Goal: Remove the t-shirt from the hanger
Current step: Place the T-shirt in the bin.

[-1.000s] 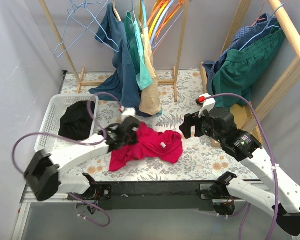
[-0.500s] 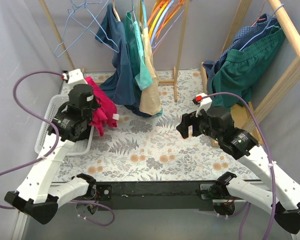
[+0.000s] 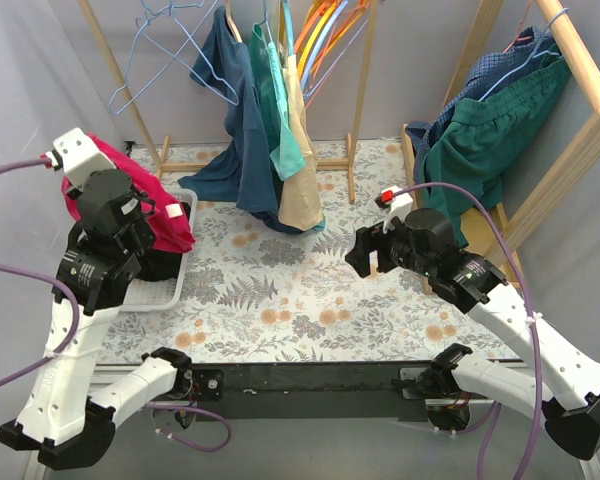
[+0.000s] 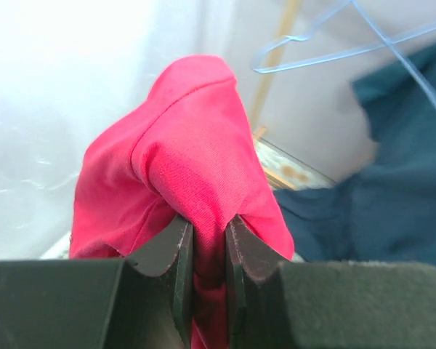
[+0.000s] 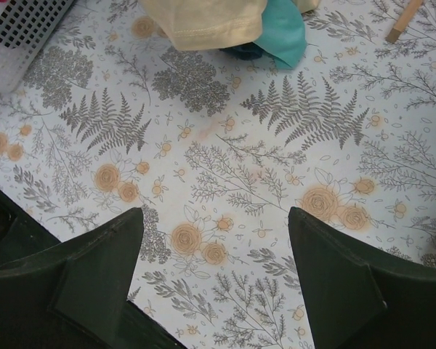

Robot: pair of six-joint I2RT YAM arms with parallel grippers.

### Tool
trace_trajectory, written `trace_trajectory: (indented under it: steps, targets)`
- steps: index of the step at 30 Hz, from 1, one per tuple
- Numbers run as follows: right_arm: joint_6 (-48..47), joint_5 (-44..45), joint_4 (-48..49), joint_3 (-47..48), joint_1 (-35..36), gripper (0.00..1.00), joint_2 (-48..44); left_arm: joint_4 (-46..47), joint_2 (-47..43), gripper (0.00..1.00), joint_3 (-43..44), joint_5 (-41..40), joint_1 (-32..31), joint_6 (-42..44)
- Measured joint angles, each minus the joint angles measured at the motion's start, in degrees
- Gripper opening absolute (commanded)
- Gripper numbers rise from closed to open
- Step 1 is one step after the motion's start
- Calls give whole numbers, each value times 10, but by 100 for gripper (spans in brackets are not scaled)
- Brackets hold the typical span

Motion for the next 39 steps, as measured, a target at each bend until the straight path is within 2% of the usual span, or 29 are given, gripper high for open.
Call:
trace_trajectory:
  steps: [7,10,12,15,18,20,25,26,27,29,30,31,35,39]
  targets:
    - [-2,-27,10,-7,0,88,15,89,-93,0,-188,-125,2,48]
    - [-3,-33,10,-7,0,88,17,100,-105,0,-222,-152,5,54]
    - [-4,-38,12,-7,0,87,19,84,-97,0,-228,-148,15,27]
    - [-4,-45,17,-12,0,87,19,49,-67,0,-241,-99,56,-35]
    - [-4,-50,19,-23,0,87,18,43,-13,0,-308,18,142,-85]
    - [-4,-51,17,-27,0,87,15,49,13,0,-377,129,218,-100]
    - [-7,-51,19,-27,0,87,3,77,11,0,-405,258,343,-103]
    - [-8,-51,19,-27,0,87,4,95,8,9,-419,290,363,-105]
    - [-9,-51,19,-27,0,87,4,100,10,23,-425,303,370,-107]
    - [-10,-51,19,-27,0,87,5,113,28,80,-441,335,388,-118]
    - [-10,-51,19,-27,0,88,5,118,57,86,-443,362,399,-124]
    - [-11,-51,19,-26,0,88,5,118,72,96,-443,371,404,-122]
    - [-6,-50,14,-22,0,96,6,92,59,98,-403,421,407,-118]
    - [5,-45,-22,27,0,97,31,76,40,98,-334,477,406,-94]
